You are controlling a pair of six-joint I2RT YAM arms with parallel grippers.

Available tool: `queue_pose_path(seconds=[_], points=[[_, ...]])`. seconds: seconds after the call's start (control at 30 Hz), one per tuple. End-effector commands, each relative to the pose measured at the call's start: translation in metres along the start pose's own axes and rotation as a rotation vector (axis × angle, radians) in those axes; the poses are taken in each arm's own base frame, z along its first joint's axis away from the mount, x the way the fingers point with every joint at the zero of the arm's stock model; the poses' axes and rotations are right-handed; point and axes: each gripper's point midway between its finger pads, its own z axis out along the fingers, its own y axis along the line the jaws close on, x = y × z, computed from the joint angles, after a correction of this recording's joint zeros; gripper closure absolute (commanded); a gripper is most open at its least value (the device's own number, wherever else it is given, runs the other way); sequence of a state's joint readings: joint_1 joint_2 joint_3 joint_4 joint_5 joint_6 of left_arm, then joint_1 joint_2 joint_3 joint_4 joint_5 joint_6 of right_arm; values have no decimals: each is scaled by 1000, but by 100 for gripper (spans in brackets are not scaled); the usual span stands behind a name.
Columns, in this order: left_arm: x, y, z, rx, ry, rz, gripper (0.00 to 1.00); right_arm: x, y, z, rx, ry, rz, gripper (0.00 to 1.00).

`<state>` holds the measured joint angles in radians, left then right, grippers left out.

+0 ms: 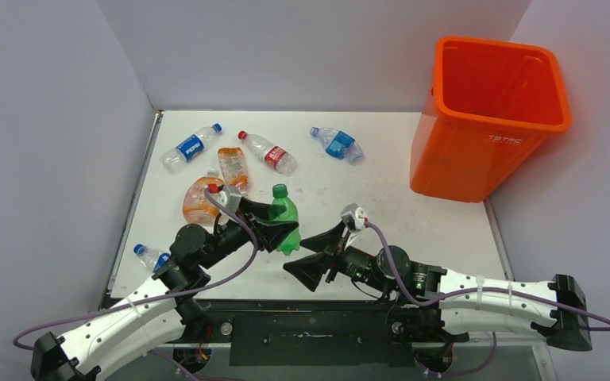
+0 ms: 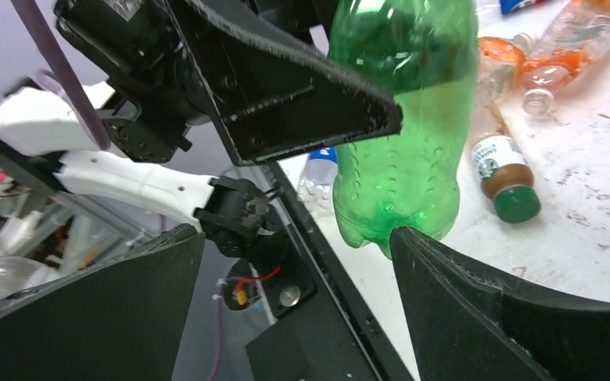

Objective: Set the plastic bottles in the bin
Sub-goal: Pick up the plastic bottle from the corner of the board.

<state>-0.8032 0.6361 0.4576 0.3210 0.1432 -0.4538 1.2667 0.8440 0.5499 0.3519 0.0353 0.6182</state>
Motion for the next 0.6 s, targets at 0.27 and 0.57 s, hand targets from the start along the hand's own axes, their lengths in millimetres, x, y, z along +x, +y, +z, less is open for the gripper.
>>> queue_pose_path(seconds=[0.27,0.57], points=[[-55,-82,-7,412,-139,-190,92,-23,-21,2,271,-157,-179,10],[-43,-92,-19,462,-69,-231,92,-24,-30,9,329,-181,-206,5]])
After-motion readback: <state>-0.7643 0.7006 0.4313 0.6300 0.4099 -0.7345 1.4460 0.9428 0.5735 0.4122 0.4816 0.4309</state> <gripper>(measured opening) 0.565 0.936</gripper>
